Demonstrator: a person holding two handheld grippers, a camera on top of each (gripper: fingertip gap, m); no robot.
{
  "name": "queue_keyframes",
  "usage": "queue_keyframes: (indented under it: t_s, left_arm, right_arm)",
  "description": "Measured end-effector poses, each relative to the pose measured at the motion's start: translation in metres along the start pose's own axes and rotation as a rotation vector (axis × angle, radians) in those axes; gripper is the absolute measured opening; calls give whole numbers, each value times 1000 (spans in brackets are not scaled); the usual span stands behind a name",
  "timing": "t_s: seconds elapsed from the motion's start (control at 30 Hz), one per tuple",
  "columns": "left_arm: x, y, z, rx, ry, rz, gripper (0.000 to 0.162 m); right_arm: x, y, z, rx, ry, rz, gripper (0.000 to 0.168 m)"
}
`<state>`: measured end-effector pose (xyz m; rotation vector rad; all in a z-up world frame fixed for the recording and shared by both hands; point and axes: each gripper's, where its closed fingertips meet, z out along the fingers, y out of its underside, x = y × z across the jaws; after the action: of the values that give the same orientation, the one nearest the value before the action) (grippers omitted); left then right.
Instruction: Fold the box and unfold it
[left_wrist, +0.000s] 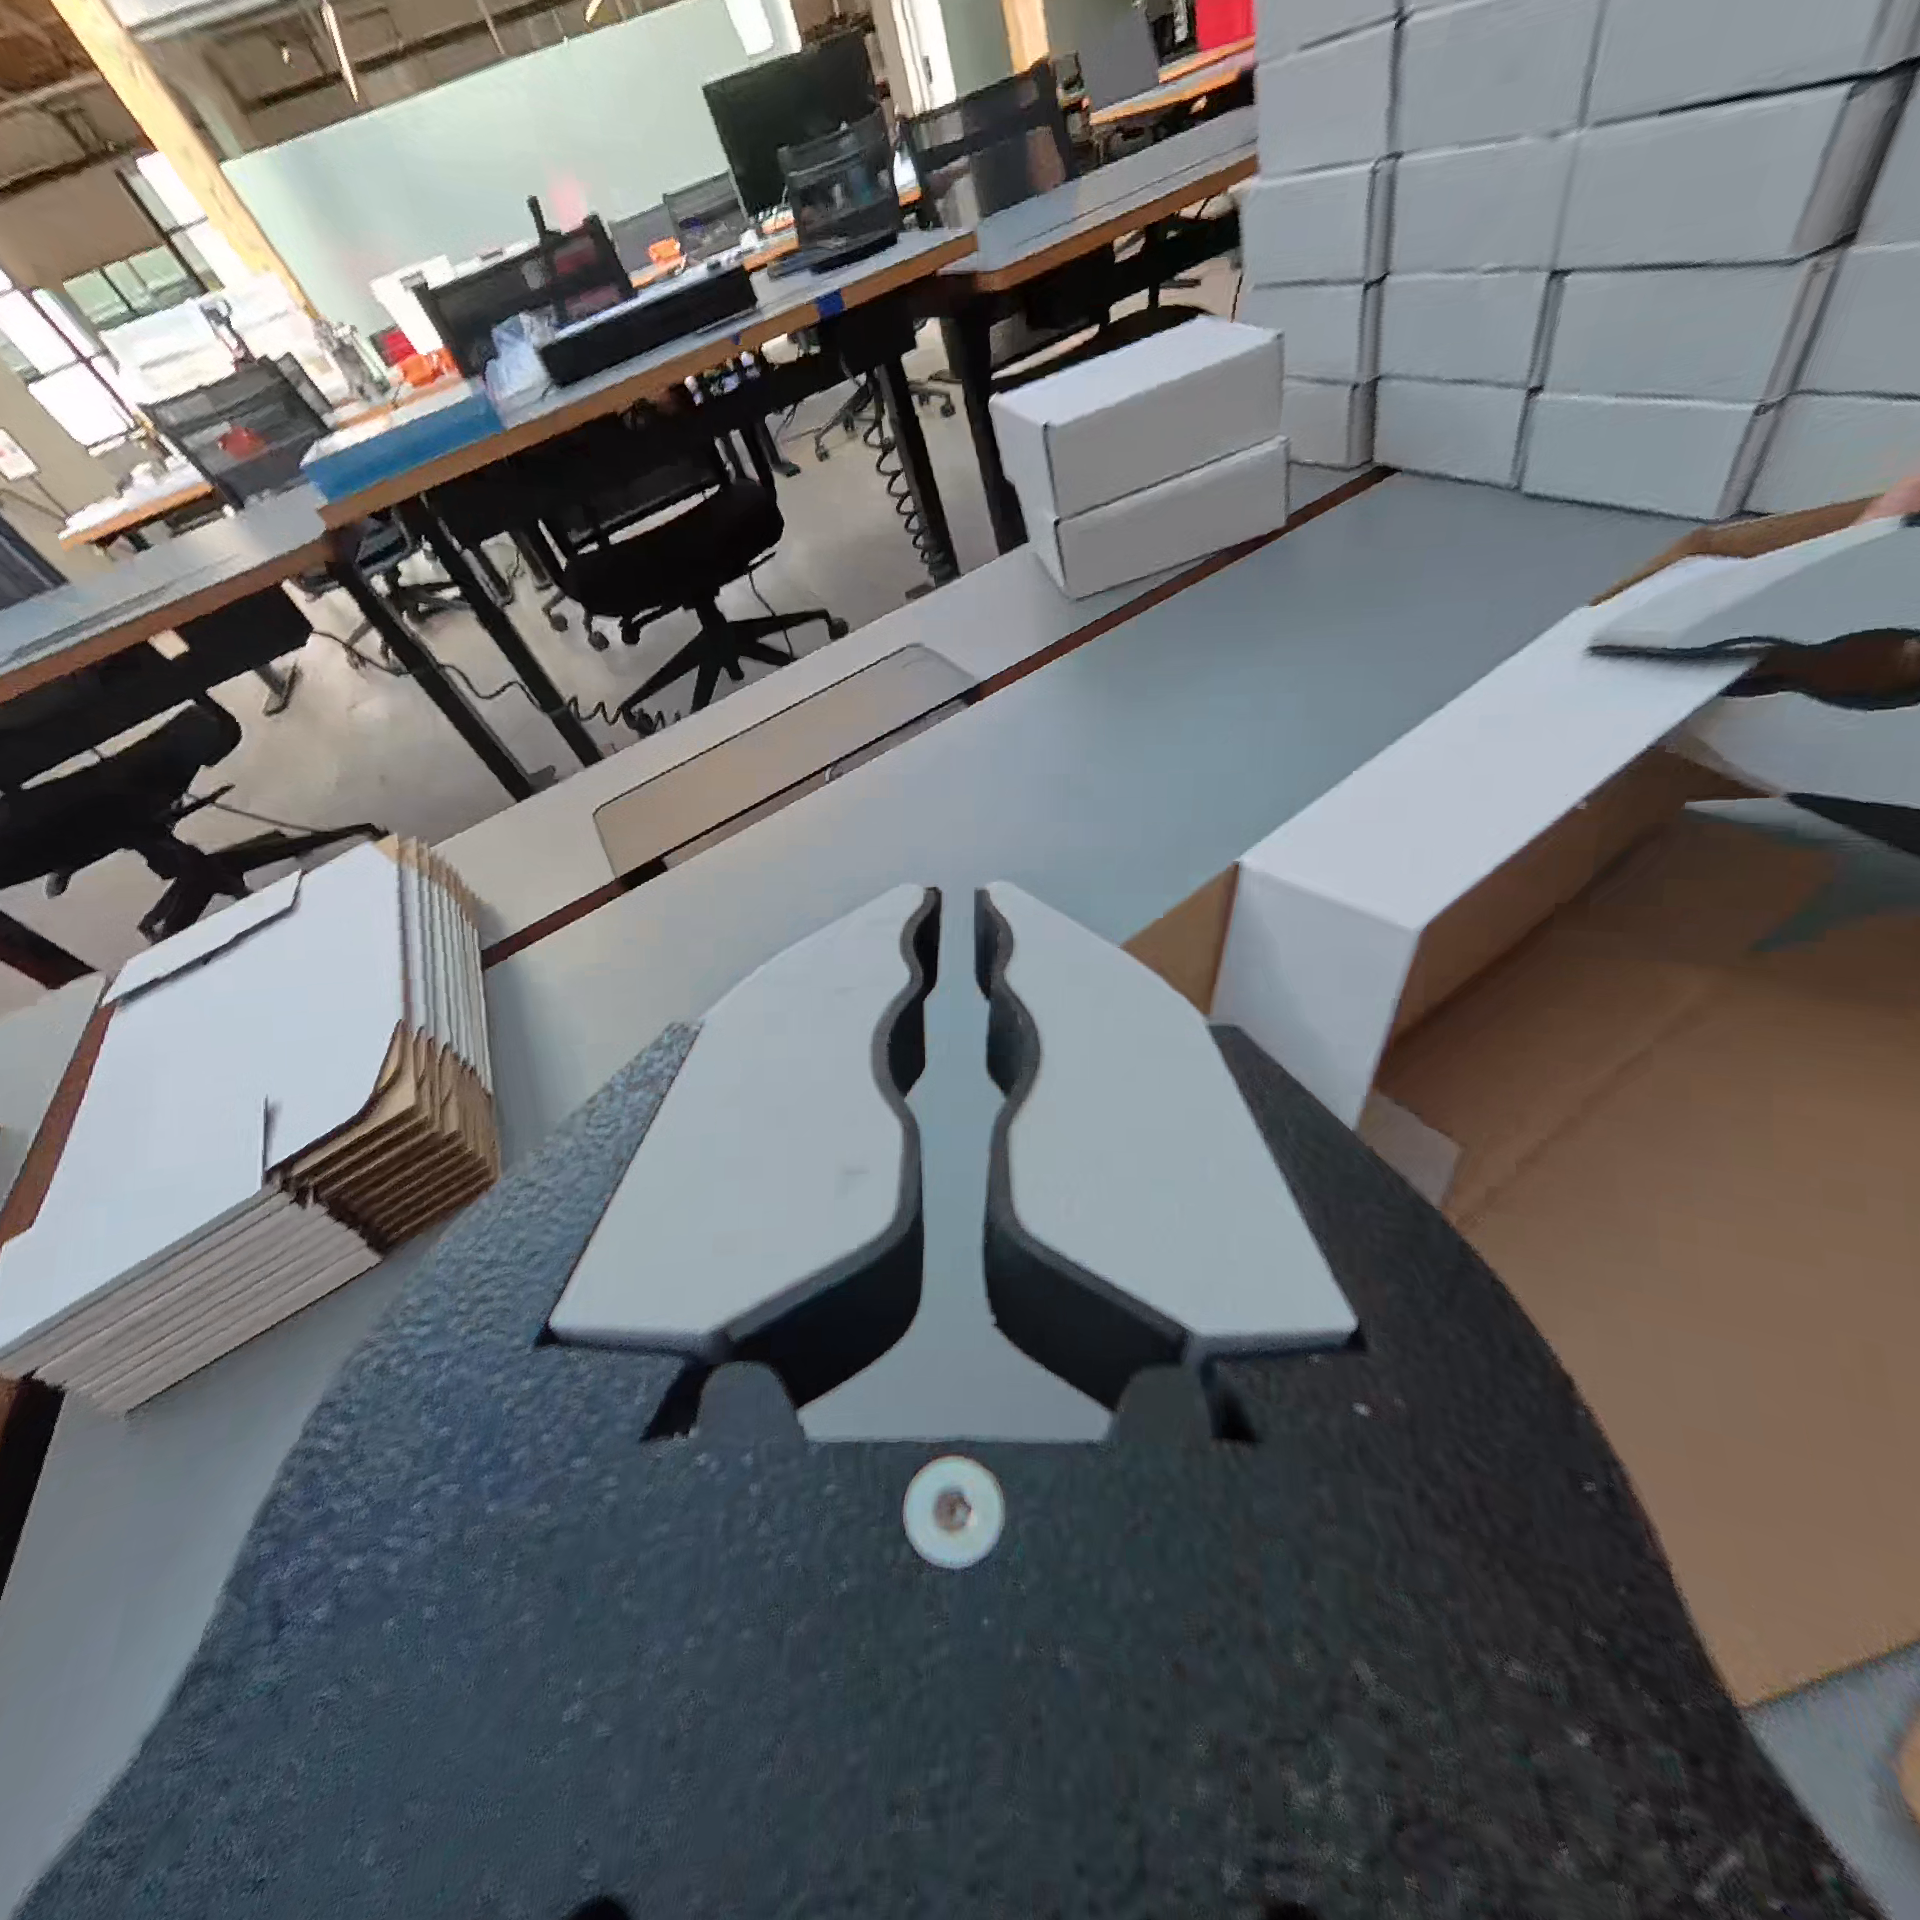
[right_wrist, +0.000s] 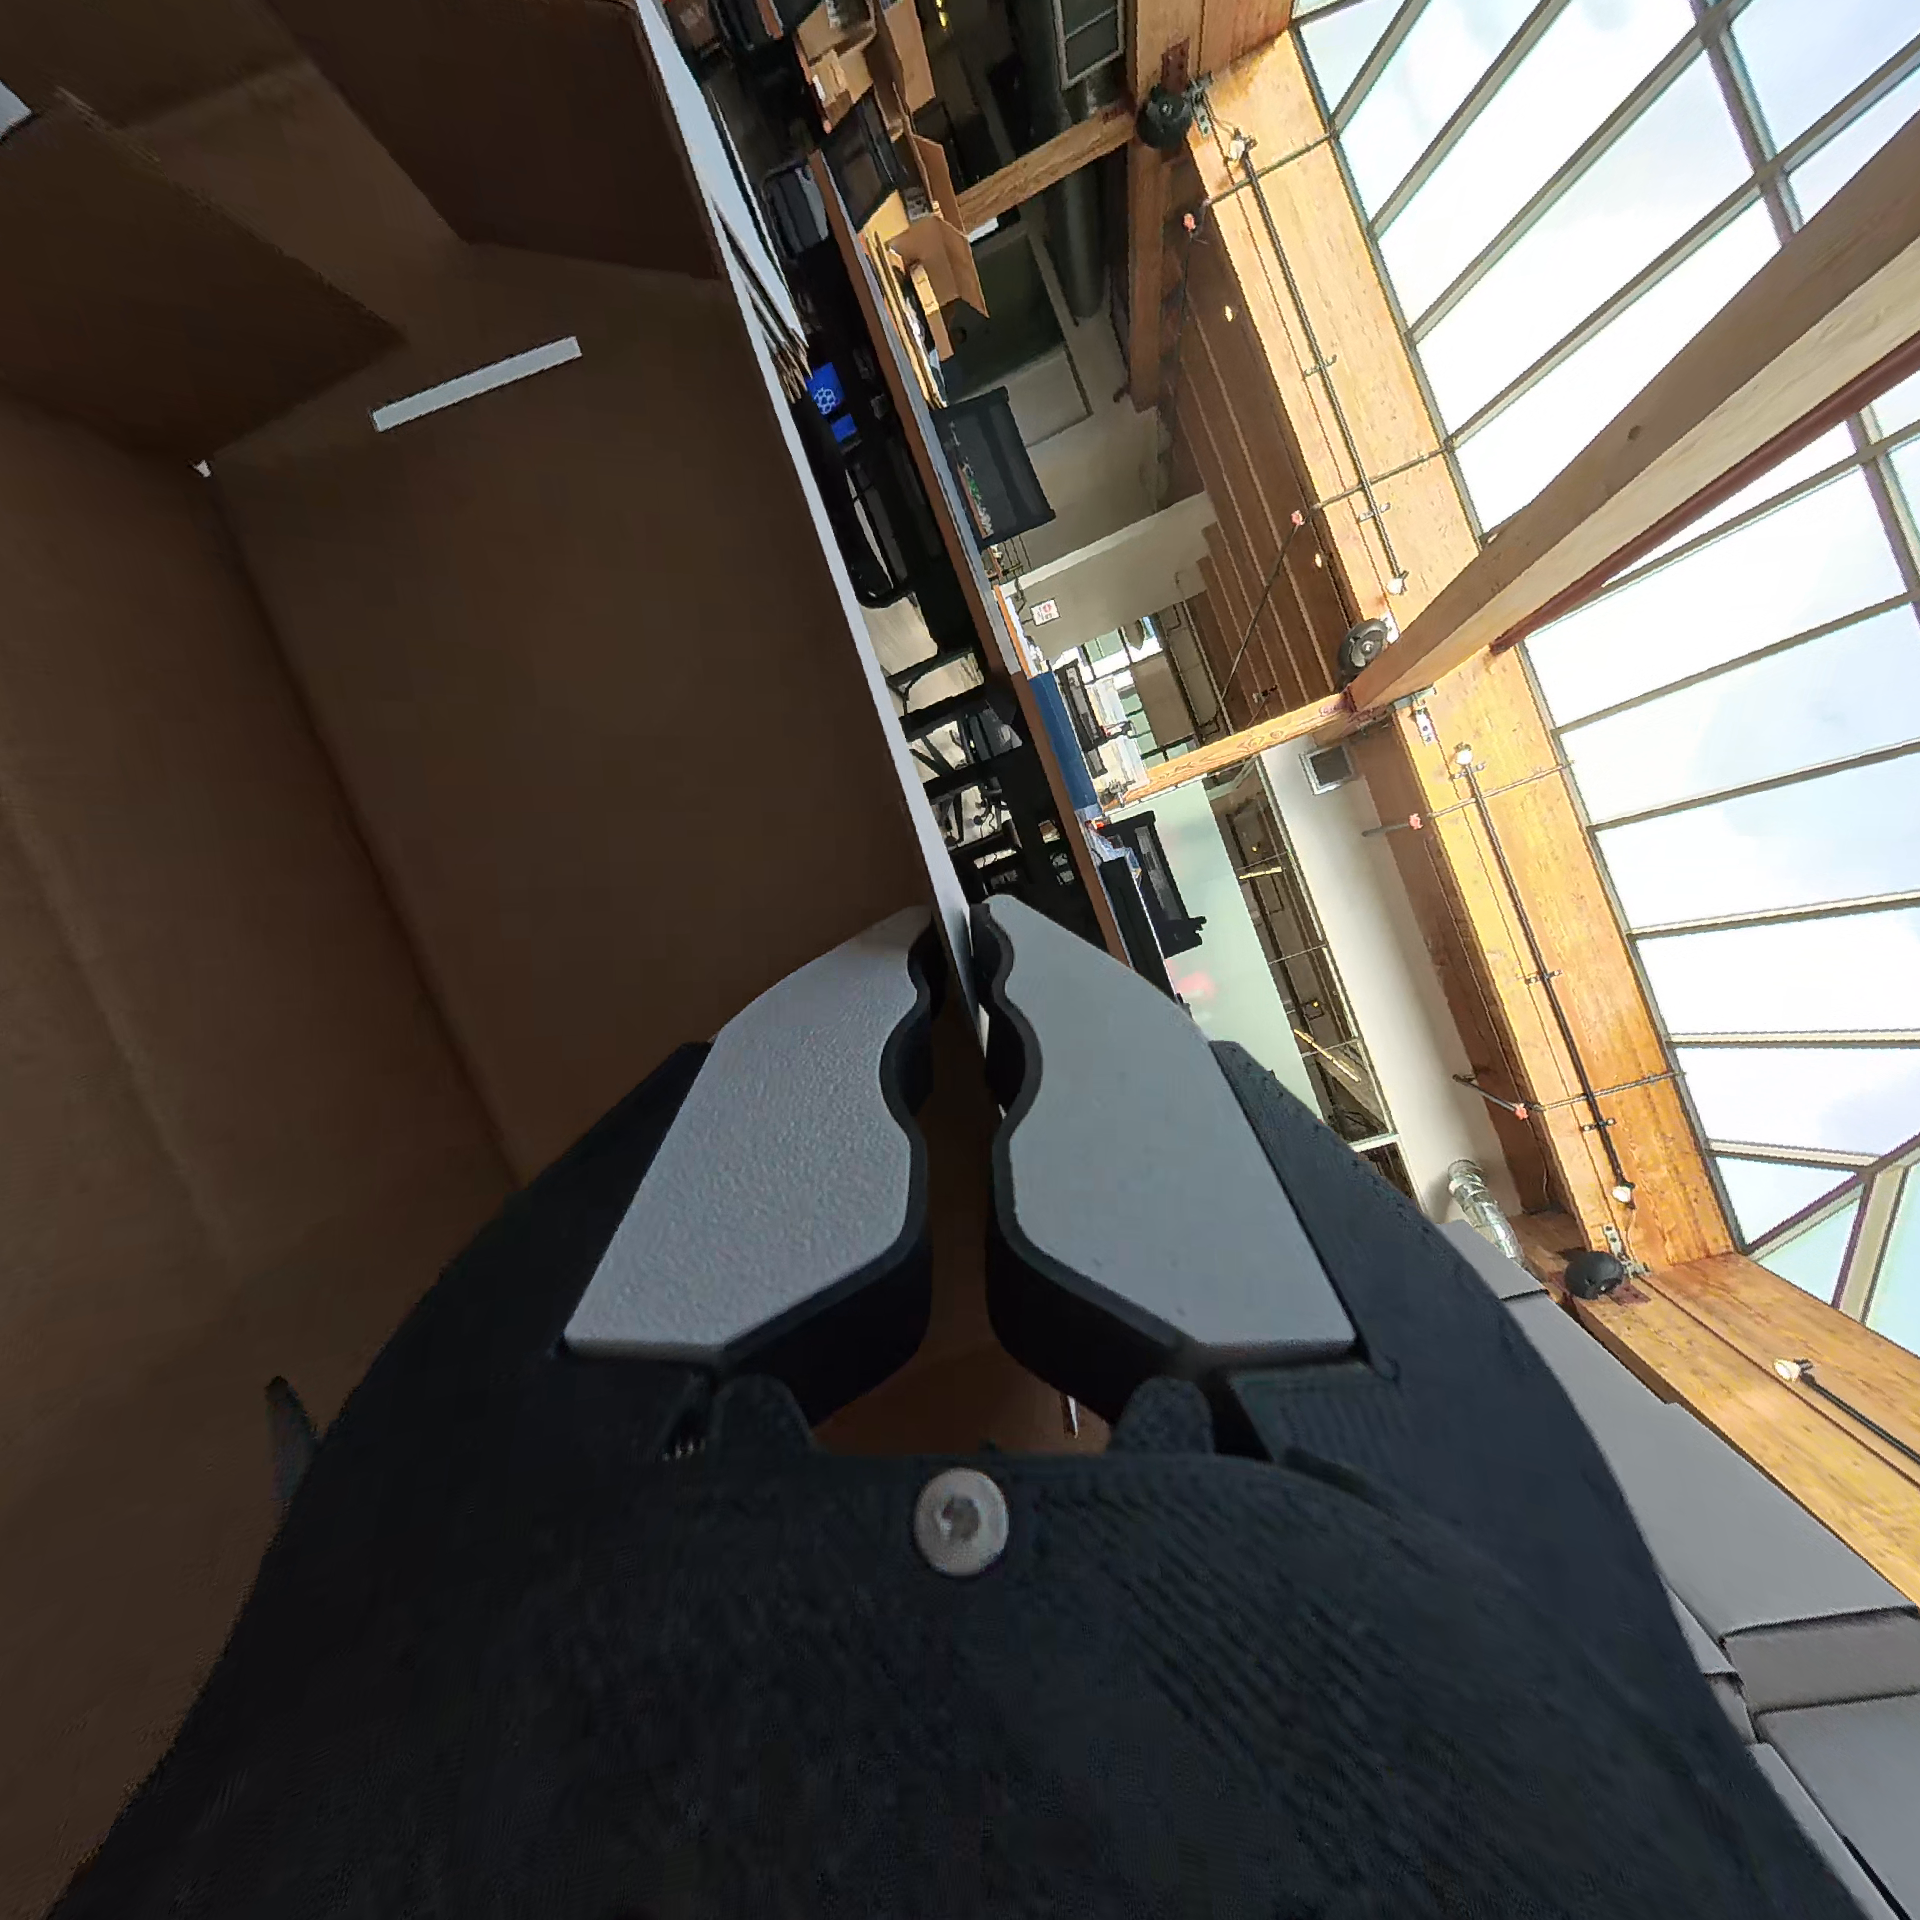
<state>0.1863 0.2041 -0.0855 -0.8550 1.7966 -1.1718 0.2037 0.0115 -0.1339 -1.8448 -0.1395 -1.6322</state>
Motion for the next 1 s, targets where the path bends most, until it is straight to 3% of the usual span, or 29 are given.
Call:
queue_keyframes:
  t_s: [0.17, 0.37, 0.5, 0.53, 1.0]
  left_arm:
    - [-12, 55, 32, -197, 93, 52, 24]
    - [14, 74, 53, -262, 251, 46, 36]
    - [26, 75, 46, -254, 277, 0, 15]
    - [32, 75, 44, -252, 292, -26, 3]
    - [39, 73, 19, -203, -72, -108, 0]
  right_arm:
    - [-1, -3, -5, 33, 0, -50, 4]
    - [-2, -4, -8, -3, 17, -115, 3]
    - [-2, -2, -8, -101, 42, -147, 3]
    - [-2, -1, -8, -125, 50, -153, 3]
    - [-1, 4, -7, -294, 128, -198, 2]
